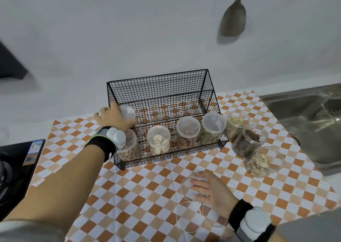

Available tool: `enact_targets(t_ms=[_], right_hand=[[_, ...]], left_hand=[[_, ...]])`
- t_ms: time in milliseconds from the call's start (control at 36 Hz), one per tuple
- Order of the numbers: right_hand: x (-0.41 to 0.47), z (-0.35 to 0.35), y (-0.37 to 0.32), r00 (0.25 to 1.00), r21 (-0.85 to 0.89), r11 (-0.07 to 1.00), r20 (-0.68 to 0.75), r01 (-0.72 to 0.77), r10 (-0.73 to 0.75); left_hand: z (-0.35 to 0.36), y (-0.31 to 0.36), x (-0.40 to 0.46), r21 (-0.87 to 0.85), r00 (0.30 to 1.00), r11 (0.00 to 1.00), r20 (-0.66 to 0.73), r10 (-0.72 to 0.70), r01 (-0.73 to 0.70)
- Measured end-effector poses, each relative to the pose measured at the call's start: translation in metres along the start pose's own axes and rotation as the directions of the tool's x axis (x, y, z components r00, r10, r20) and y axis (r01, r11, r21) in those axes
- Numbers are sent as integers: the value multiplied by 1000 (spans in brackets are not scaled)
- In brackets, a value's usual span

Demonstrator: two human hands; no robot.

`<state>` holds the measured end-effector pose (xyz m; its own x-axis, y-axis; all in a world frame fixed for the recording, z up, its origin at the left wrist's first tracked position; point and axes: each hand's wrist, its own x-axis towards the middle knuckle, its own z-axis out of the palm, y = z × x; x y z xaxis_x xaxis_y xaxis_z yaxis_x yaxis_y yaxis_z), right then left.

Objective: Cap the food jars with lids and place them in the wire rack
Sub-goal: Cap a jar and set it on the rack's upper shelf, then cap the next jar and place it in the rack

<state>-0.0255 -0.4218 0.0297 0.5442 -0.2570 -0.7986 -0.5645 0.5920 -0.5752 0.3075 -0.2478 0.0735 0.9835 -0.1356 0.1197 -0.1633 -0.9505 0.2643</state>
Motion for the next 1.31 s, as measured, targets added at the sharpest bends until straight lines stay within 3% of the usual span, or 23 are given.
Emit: enact_targets(t_ms=[500, 722, 834, 917, 1000, 1139, 1306], right_hand=[[-6, -1, -2, 1000, 3, 1000, -20, 3, -3], [-6, -10, -1, 1000, 53, 998, -11, 18, -17], [-2, -16, 3, 999, 78, 996, -35, 42, -40], [-4, -18, 2, 994, 44, 996, -75, 83, -80], [-5, -23, 3, 985, 4, 992, -115, 129, -128], [-5, -32, 6, 957, -74, 969, -158, 236, -245], [-1, -56, 12, 886, -275, 887, -183, 370, -427]], left_hand=[[-6, 6, -6, -37, 992, 999, 121, -25, 30], [-2, 14, -14, -113, 999, 993, 15, -32, 33], [-10, 31, -29, -301, 998, 954, -63, -31, 11], [-21, 48, -47, -532, 990, 844, -138, -8, -68], [-33, 68, -73, -634, 985, 759, -164, 57, -149], [-35, 92, -115, -651, 944, 686, -180, 276, -325], [-18, 105, -158, -605, 802, 547, -298, 517, -578]])
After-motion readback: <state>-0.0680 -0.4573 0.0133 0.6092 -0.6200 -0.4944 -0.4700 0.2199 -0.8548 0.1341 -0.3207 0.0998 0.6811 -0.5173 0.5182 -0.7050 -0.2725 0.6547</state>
